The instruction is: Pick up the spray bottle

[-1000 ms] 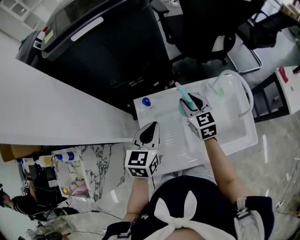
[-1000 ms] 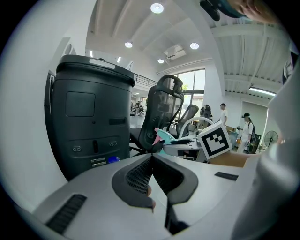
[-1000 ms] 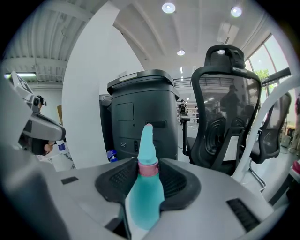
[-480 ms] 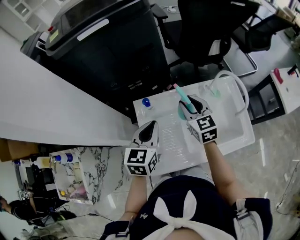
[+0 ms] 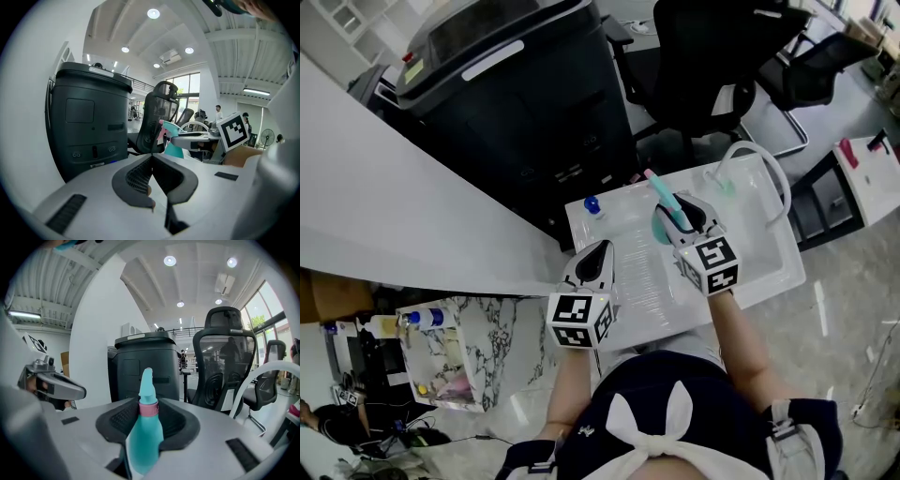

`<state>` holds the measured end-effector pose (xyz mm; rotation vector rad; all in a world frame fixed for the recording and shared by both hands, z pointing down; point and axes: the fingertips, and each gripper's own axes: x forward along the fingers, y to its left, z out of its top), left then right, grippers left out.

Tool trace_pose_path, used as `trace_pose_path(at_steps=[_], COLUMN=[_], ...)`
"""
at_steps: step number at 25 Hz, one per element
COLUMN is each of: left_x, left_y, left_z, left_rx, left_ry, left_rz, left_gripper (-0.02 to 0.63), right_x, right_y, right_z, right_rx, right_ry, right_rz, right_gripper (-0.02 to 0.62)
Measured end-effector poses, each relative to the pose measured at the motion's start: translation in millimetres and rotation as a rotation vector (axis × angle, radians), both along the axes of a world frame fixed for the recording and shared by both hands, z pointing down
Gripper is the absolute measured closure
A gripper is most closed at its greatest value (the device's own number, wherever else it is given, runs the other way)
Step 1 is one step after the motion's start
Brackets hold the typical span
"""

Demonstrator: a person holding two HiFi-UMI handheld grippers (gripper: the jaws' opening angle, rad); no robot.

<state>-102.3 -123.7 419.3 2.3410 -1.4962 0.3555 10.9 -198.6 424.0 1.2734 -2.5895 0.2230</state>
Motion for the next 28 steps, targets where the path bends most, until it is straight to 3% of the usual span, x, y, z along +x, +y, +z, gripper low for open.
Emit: trace_pose_path(at_steps=[28], left_x=[16.8], left_y=[11.4], left_z=[-15.2], left_rx=[0.049], left_ry=[0.003], left_rz=[0.059], left_gripper=[0.58], right_x=[9.3], right_y=[65.5], right_z=[-41.7], right_rx=[0.068], right_ry=[-0.099], right_rz=[0.013], right_gripper=[0.456])
